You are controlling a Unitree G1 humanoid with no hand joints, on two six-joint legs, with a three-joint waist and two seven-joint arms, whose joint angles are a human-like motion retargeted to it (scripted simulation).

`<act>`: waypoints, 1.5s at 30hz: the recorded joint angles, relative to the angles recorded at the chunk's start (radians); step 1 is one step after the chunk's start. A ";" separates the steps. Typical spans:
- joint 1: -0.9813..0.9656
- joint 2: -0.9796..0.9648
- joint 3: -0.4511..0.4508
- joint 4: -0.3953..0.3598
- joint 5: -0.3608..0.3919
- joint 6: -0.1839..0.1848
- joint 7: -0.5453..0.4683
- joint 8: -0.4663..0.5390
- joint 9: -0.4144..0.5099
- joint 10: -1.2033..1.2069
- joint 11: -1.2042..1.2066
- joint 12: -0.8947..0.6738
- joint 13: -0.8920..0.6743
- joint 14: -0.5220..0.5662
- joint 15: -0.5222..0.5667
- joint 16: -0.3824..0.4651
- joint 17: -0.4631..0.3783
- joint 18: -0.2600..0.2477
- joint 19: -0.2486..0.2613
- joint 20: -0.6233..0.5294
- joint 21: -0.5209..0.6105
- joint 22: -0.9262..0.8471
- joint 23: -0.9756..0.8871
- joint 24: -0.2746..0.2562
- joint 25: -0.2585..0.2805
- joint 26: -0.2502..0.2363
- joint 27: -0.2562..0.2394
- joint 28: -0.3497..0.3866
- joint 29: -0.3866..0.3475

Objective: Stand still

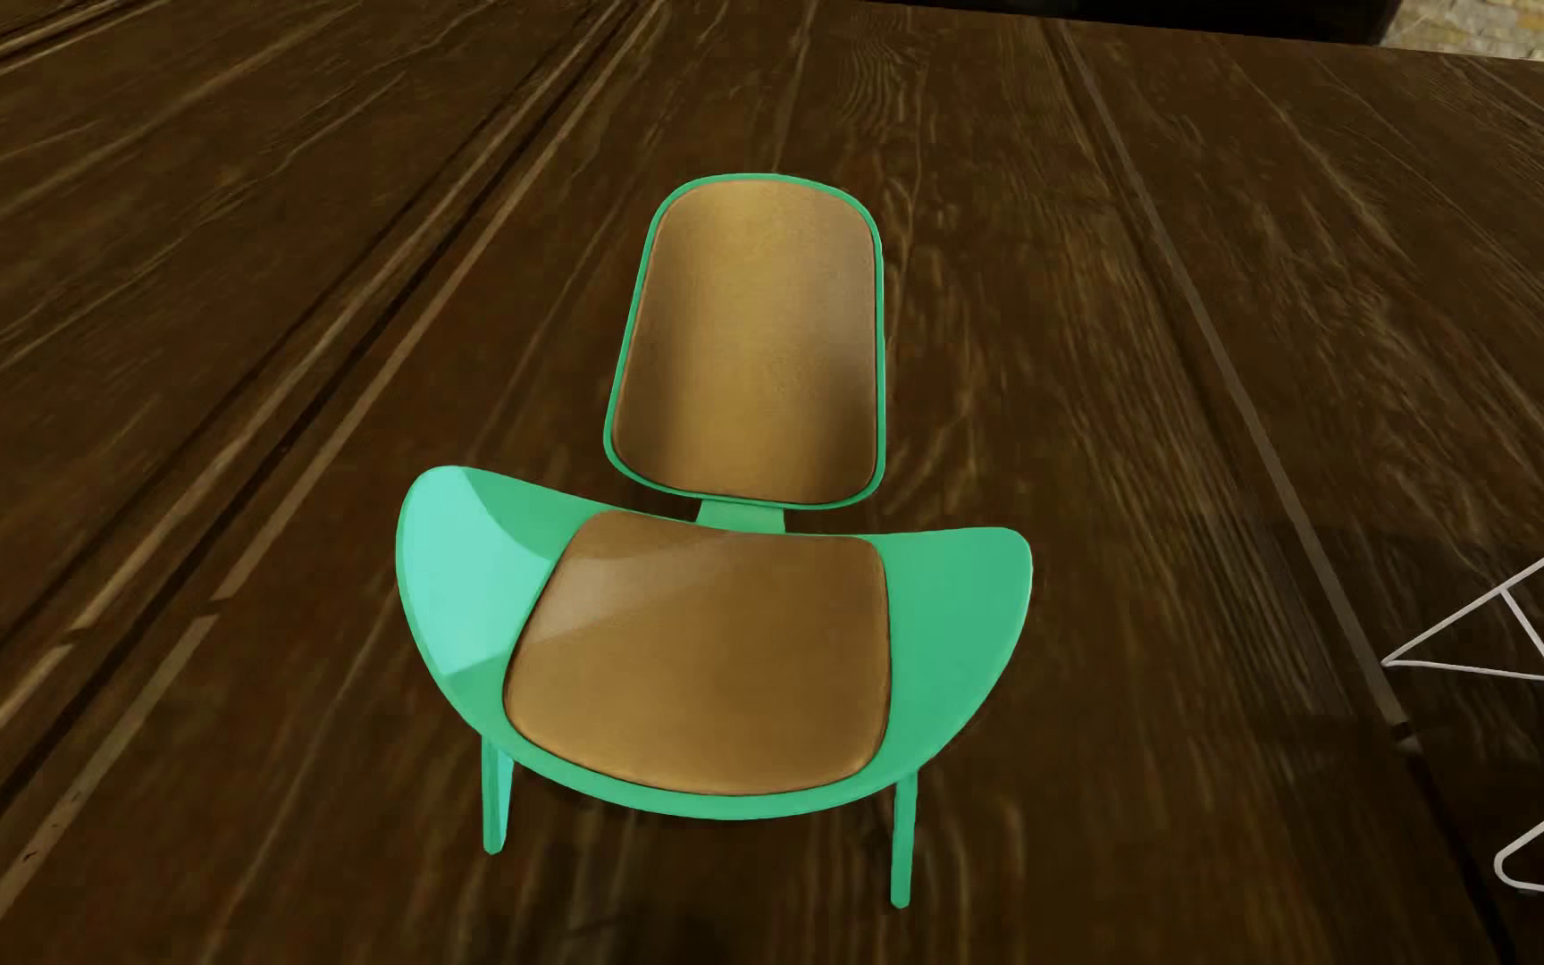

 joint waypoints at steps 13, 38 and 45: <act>0.006 -0.017 0.021 0.024 0.018 0.006 0.000 0.000 -0.015 -0.020 0.016 0.026 0.010 0.003 -0.007 -0.001 0.012 0.000 0.000 0.059 -0.039 -0.016 0.015 0.000 0.000 0.000 0.000 0.000 0.000; 0.020 0.001 0.022 0.015 0.011 0.001 0.000 0.000 -0.018 -0.026 -0.005 0.020 0.008 -0.005 -0.010 0.000 0.014 0.000 0.000 0.062 -0.023 -0.006 0.013 0.000 0.000 0.000 0.000 0.000 0.000; 0.015 -0.004 0.019 0.017 0.014 0.002 0.000 0.000 -0.020 -0.023 -0.004 0.017 0.003 -0.004 -0.012 0.004 0.012 0.000 0.000 0.049 -0.027 -0.010 0.017 0.000 0.000 0.000 0.000 0.000 0.000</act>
